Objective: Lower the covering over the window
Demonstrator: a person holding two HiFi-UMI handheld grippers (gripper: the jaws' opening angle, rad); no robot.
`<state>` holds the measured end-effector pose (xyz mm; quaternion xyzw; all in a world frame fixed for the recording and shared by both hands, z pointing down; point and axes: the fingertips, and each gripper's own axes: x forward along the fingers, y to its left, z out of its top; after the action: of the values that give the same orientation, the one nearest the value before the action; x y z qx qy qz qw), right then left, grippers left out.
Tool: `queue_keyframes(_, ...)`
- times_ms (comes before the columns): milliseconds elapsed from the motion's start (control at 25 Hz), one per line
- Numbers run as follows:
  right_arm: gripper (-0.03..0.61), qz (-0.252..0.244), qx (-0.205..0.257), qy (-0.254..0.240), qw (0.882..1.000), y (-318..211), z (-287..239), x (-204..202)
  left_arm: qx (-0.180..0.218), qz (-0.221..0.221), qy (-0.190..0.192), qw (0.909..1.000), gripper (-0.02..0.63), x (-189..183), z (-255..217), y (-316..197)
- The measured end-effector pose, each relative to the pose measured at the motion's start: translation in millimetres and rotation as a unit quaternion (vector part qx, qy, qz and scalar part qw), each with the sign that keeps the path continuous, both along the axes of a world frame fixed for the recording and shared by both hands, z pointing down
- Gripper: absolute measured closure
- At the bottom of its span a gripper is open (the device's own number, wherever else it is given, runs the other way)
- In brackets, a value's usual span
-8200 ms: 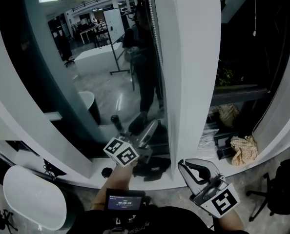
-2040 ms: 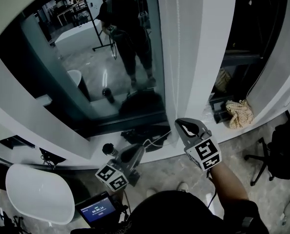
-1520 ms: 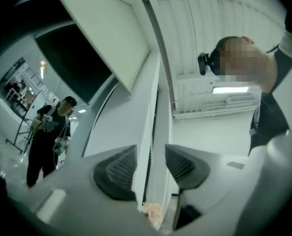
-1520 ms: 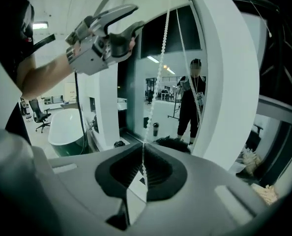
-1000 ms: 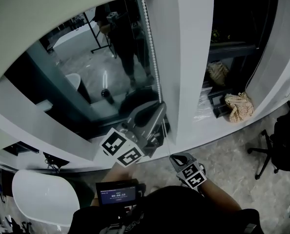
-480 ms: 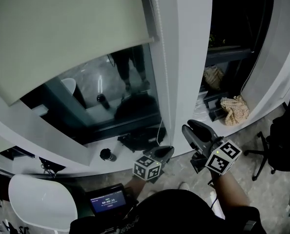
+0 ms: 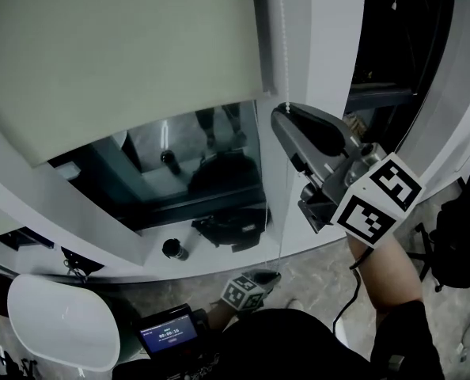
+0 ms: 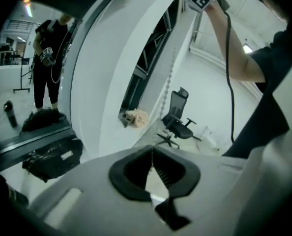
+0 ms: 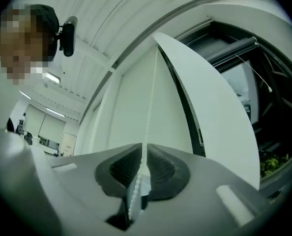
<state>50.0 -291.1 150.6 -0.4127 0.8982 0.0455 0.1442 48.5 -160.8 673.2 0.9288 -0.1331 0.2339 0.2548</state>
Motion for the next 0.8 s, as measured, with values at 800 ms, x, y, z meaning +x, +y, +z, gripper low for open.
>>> queue_keyframes(800,0.566,0.135,-0.097,0.18,0.969,3.0,242.2,43.4,0.127,-0.166,0.296,0.9321,0.595,-133.3,-205.7,-75.1)
